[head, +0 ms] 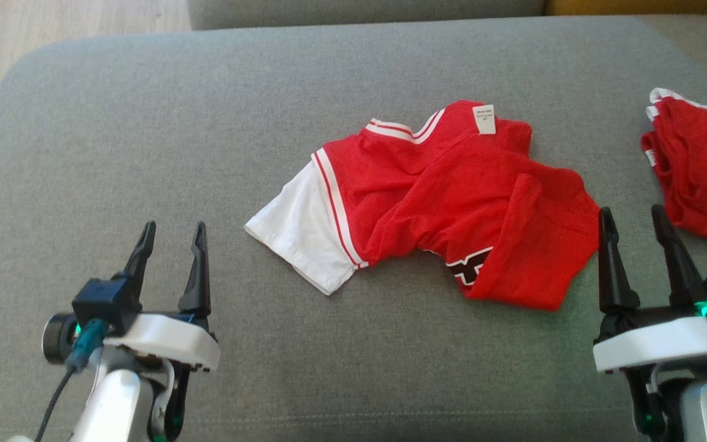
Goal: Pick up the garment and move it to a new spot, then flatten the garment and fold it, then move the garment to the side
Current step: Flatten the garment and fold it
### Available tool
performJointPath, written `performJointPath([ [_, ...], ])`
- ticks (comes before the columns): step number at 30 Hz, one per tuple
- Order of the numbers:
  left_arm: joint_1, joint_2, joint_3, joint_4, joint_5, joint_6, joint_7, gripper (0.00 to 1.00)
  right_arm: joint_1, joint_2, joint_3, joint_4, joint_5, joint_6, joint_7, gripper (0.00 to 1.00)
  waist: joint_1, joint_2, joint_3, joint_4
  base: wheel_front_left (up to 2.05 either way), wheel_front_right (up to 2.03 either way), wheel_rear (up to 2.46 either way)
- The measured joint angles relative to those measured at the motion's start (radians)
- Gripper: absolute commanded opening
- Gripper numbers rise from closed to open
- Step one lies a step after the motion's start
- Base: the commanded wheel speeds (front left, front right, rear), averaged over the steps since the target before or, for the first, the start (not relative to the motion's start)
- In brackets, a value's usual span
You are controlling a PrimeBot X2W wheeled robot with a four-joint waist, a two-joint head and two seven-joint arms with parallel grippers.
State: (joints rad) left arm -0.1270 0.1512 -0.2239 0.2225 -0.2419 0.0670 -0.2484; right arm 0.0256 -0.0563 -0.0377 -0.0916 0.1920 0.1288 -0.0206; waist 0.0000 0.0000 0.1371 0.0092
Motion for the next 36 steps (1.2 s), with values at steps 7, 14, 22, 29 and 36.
performJointPath([
  [7,0.026,0.002,-0.007,-0.004,-0.009,0.005,0.009,1.0,0.026,0.002,0.001,-0.011,0.0,0.0,0.014,1.0,0.0,0.0,-0.025,-0.007,0.0,0.0,0.0],
  [14,0.026,0.006,-0.019,-0.021,-0.009,0.009,0.011,1.0,0.029,0.006,0.0,-0.014,0.002,0.0,0.021,1.0,0.0,0.0,-0.019,-0.002,0.0,0.0,0.0],
  [22,0.026,0.009,-0.022,-0.025,-0.011,0.014,0.018,1.0,0.029,0.008,-0.005,-0.016,0.001,0.0,0.03,1.0,0.0,0.0,-0.012,0.002,0.0,0.0,0.0],
  [29,0.024,0.014,-0.026,-0.028,-0.011,0.021,0.019,1.0,0.028,0.009,-0.01,-0.016,0.001,0.0,0.039,1.0,0.0,0.0,-0.003,0.009,0.0,0.0,0.0],
  [36,0.022,0.019,-0.029,-0.031,-0.018,0.021,0.019,1.0,0.023,0.009,-0.02,-0.016,0.0,0.0,0.04,1.0,0.0,0.0,0.016,0.024,0.0,0.0,0.0],
])
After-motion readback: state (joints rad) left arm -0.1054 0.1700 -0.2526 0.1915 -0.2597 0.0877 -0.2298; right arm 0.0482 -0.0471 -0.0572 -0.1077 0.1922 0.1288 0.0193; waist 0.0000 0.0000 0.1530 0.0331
